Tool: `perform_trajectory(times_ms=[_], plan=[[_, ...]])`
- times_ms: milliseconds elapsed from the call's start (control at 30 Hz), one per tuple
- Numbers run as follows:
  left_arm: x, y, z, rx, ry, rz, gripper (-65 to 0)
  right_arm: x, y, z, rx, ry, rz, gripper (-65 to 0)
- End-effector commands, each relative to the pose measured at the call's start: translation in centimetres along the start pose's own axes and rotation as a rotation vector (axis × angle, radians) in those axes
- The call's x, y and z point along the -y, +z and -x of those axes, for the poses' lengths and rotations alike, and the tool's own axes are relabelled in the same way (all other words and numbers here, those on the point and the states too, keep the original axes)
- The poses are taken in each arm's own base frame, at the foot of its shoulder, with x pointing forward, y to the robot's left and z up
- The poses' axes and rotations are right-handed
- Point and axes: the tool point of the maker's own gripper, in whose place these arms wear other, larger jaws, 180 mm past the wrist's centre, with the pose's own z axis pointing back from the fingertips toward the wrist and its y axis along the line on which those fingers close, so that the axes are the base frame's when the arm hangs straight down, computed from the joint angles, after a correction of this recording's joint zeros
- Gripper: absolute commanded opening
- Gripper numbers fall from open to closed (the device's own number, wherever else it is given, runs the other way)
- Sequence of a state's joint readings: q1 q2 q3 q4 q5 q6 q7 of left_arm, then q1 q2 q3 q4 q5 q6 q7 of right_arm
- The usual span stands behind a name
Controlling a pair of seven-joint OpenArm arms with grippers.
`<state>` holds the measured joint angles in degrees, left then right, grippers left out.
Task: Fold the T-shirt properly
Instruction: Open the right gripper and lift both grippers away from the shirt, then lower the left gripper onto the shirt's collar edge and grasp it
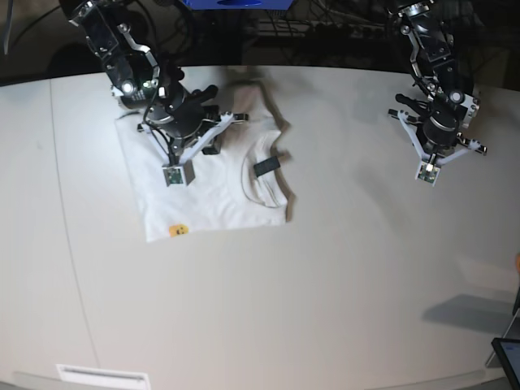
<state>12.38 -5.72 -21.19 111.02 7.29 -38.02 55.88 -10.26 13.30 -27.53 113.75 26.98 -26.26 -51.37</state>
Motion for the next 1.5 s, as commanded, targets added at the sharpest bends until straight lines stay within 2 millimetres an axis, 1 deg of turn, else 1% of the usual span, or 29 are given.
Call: perform_trajectory(times_ms=[0,100,200,300,400,467,567,633,667,700,767,800,900,967,1067,1100,1167,1233,1300,1333,1400,1467], plan=[[-0.8,0.4,-1.0,0.033,-0.005,-0.024,-65.0,0.9,0.4,-2.7,0.088,0.005,0.023,-64.7],[-0.8,0.4,-1.0,0.033,-0.005,-0.024,-65.0,4.8,0.7,-4.9,0.136,0.001,0.114,-64.7],[-0.8,0.4,-0.9,0.032,-0.007,-0.025,-65.0,7.9,1.0,-5.5,0.147,-0.027,0.186,-64.7],[-0.9,0.4,-1.0,0.033,-0.008,-0.026,-65.0,9.7,0.9,-4.0,0.112,-0.057,0.230,-64.7],[-0.8,0.4,-1.0,0.035,-0.005,-0.024,-65.0,10.3,0.5,-2.4,0.102,-0.059,0.246,-64.7],[0.3,0.3,-1.7,0.048,-0.030,0.005,-65.0,11.1,0.2,-1.4,0.098,-0.063,0.269,-64.7],[3.0,0.1,-3.0,0.076,-0.093,0.078,-65.0,12.9,-0.9,0.5,0.058,-0.068,0.313,-64.7],[4.8,0.1,-3.7,0.094,-0.102,0.118,-65.0,12.9,-1.2,0.7,0.061,-0.043,0.302,-64.9],[5.8,0.2,-4.2,0.105,-0.107,0.138,-65.0,12.8,-1.1,0.5,0.077,-0.028,0.290,-65.0],[6.7,0.2,-4.6,0.116,-0.112,0.159,-65.0,12.2,-0.8,0.0,0.101,-0.010,0.267,-65.0],[8.6,0.4,-5.6,0.140,-0.131,0.200,-65.0,11.4,0.1,-1.7,0.164,0.010,0.237,-65.0],[9.3,0.6,-6.1,0.154,-0.140,0.215,-65.0,11.4,0.7,-2.6,0.192,0.020,0.234,-65.0],[11.2,2.0,-8.1,0.221,-0.172,0.247,-65.0,10.8,2.6,-5.3,0.277,0.036,0.217,-65.0],[12.0,2.7,-9.1,0.255,-0.185,0.260,-65.0,11.2,3.6,-6.8,0.318,0.043,0.228,-65.0],[13.8,3.5,-10.7,0.325,-0.204,0.302,-65.0,11.9,4.0,-7.8,0.341,0.052,0.246,-64.9],[14.5,3.9,-11.2,0.353,-0.209,0.319,-65.0,12.1,4.0,-8.0,0.342,0.057,0.250,-64.9],[16.0,4.4,-11.3,0.378,-0.224,0.358,-65.0,12.4,4.2,-8.2,0.343,0.069,0.258,-64.9],[18.0,5.4,-11.8,0.418,-0.234,0.415,-65.0,12.6,4.2,-8.3,0.343,0.074,0.262,-64.9],[19.5,6.4,-12.6,0.475,-0.213,0.483,-65.0,12.8,4.1,-8.5,0.343,0.073,0.267,-64.9],[20.1,6.9,-12.7,0.491,-0.186,0.523,-65.0,13.0,3.9,-8.4,0.338,0.071,0.271,-64.9],[20.8,7.7,-13.1,0.523,-0.138,0.582,-65.0,13.3,3.7,-8.1,0.327,0.068,0.278,-64.9],[21.3,8.4,-13.5,0.551,-0.105,0.628,-65.0,13.5,3.4,-8.2,0.324,0.068,0.282,-64.9]])
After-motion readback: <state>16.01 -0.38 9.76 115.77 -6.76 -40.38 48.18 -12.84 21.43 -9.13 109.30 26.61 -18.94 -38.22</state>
